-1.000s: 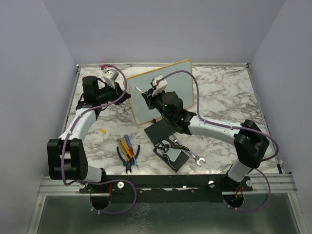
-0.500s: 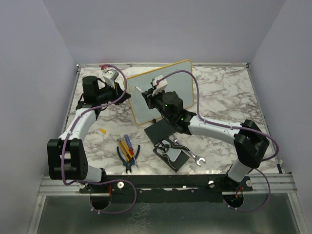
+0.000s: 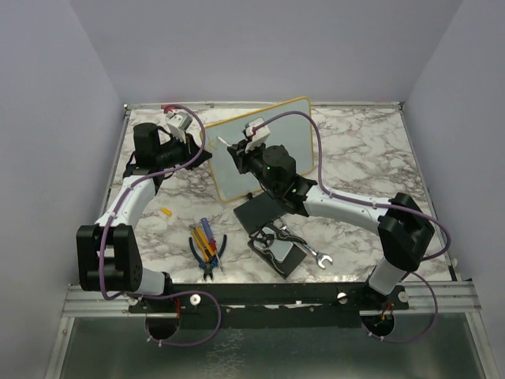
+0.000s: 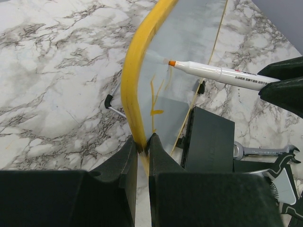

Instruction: Write a sentence on the whiteboard

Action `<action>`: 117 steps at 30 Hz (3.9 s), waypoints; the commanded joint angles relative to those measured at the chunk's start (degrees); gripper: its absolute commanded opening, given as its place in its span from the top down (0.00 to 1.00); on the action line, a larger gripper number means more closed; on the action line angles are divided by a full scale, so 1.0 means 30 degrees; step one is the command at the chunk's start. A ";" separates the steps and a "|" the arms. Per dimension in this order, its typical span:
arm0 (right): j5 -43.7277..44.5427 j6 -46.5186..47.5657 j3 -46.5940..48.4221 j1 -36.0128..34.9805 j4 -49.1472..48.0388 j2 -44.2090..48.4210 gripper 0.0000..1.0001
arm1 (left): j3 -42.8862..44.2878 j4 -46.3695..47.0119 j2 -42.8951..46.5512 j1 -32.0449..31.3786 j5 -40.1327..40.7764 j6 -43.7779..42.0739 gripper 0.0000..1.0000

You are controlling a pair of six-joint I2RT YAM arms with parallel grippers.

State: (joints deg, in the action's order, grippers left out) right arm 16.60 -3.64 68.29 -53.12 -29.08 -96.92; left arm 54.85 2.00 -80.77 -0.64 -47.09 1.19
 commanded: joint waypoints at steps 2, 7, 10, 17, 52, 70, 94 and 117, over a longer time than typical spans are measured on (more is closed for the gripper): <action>-0.0617 0.0139 0.0488 0.0130 0.0072 -0.0608 0.99 | -0.0119 -0.1487 -0.0266 -0.0488 0.0288 -0.0921 1.00; -0.0713 -0.0115 0.0057 0.0128 0.0187 -0.0651 0.99 | -0.0101 -0.1491 -0.0281 -0.0488 0.0297 -0.0921 1.00; -0.0721 -0.0290 -0.0204 0.0100 0.0223 -0.0631 0.99 | -0.0108 -0.1487 -0.0278 -0.0488 0.0309 -0.0919 1.00; -0.0322 -0.0732 -0.1025 0.0100 0.0270 -0.0434 0.99 | -0.0090 -0.1487 -0.0246 -0.0488 0.0306 -0.0910 1.00; -0.0627 -0.0222 -0.3231 0.0071 -0.1420 0.2250 0.99 | -0.0119 -0.1546 -0.0234 -0.0480 0.0456 -0.0938 1.00; 0.0032 0.0264 -0.1367 0.0069 -0.1205 0.0800 0.99 | -0.0149 -0.1546 -0.0201 -0.0481 0.0432 -0.0968 1.00; 0.1757 -0.0163 -0.1401 0.0268 -0.0502 0.0361 0.99 | -0.0119 -0.1546 -0.0187 -0.0488 0.0433 -0.0983 1.00; 0.2067 -0.0083 -0.1172 0.0518 -0.0734 0.0485 0.99 | -0.0149 -0.1548 -0.0173 -0.0488 0.0462 -0.0983 1.00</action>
State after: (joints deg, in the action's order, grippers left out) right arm 19.70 -4.43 63.48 -52.75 -31.20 -95.26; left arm 54.89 1.78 -80.66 -0.75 -46.92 0.97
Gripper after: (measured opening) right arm 0.095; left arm 0.113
